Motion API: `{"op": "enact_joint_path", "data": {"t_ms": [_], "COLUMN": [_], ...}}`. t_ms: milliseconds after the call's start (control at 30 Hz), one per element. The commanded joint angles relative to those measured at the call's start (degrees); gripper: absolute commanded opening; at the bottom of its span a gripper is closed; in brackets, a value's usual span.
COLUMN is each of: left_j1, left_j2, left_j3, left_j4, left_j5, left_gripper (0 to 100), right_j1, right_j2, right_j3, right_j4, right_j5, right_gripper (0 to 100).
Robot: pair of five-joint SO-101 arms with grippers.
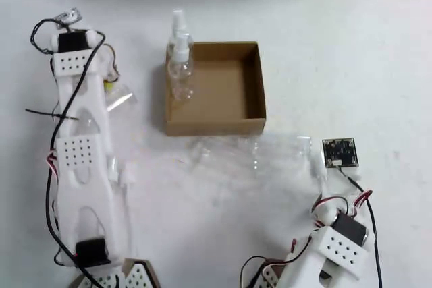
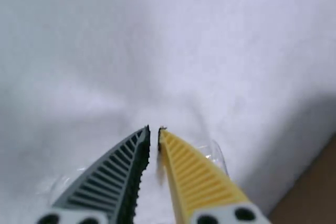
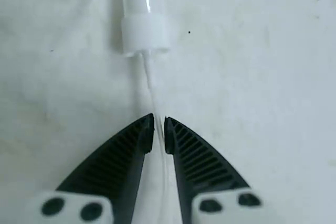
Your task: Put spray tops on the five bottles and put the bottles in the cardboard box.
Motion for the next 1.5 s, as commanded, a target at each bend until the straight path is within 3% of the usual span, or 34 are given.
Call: {"op": "enact_joint_path", "data": {"t_ms": [0,200,467,767,1100,1467], "left_j1": [0.5,0.6,1.1,3.7,3.8,6.0], "left_j2": [-2.0,-9.8,-28.6,-42.9,-36.1,-23.4], "left_j3": [-2.5,0.0,23.6,35.8,35.8,35.1], "left_j4": [0.7,0.8,0.4,-1.1,-7.3,-17.8], "left_j5": [-0.6,-0.6,0.1,14.0,36.0,36.7], "left_gripper": [3,3,3,2,2,2], "right_j1": [-0.3,-0.6,-0.6,-0.7,-0.7,-0.7], "right_j2": [-0.5,-0.5,-0.5,-0.5,-0.5,-0.5], "right_j3": [-0.2,-0.1,-0.1,-0.1,0.0,0.0], "right_j4": [-1.0,-1.0,-1.0,-0.9,-0.7,-0.7], "right_j5": [0.6,0.6,1.6,2.6,2.6,2.8], "right_gripper": [1.5,1.5,1.5,1.5,1.5,1.5]}}
